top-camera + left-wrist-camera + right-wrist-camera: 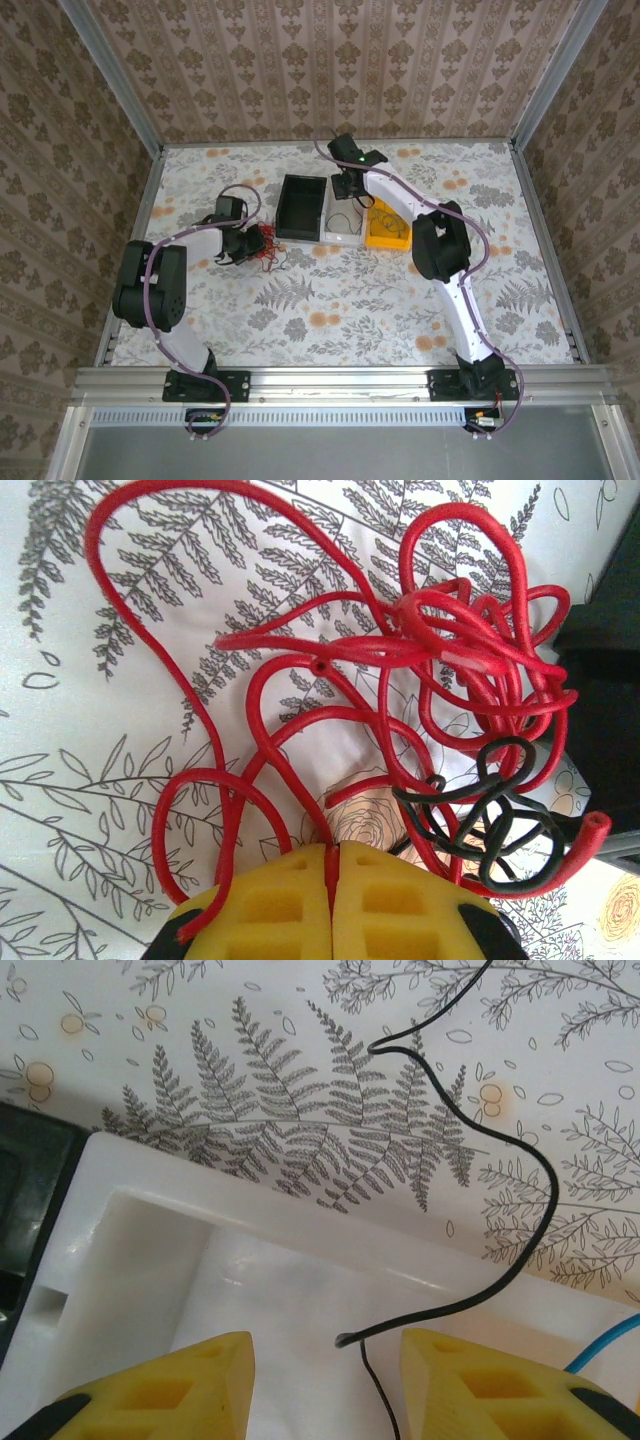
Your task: Untangle the cables
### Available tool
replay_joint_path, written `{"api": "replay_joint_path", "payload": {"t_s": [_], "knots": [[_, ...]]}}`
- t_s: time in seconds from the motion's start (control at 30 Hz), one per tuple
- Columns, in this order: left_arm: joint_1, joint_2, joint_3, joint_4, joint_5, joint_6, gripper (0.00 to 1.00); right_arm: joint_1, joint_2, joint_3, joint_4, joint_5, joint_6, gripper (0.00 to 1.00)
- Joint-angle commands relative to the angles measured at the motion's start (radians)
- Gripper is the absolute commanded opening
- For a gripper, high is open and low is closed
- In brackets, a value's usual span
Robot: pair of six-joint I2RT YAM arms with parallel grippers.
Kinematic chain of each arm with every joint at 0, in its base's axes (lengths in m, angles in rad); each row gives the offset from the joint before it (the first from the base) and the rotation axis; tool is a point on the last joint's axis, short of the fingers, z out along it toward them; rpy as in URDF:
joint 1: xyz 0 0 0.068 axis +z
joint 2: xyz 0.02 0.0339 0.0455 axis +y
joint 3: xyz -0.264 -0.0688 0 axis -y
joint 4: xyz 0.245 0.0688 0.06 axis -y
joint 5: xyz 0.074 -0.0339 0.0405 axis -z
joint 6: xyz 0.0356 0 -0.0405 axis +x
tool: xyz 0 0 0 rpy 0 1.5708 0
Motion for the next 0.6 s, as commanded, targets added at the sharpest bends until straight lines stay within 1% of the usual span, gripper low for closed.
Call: {"api": "replay_joint_path", "payload": {"t_s": [0.0, 0.27, 0.4, 0.57], "knots": [[-0.014, 0.003, -0.032, -0.067, -0.013, 0.024, 0.00, -0.003, -0.085, -0.088, -0.001, 0.019, 0.011, 0.43], [-0.013, 0.005, -0.033, -0.066, -0.010, 0.025, 0.00, -0.006, -0.281, -0.302, 0.192, 0.005, -0.030, 0.43], [-0.014, 0.003, -0.034, -0.063, -0.011, 0.025, 0.00, -0.020, -0.346, -0.332, 0.191, 0.011, -0.051, 0.44], [-0.014, 0.003, -0.034, -0.063, -0.011, 0.025, 0.00, -0.095, -0.412, -0.432, 0.162, -0.013, -0.007, 0.44]]}}
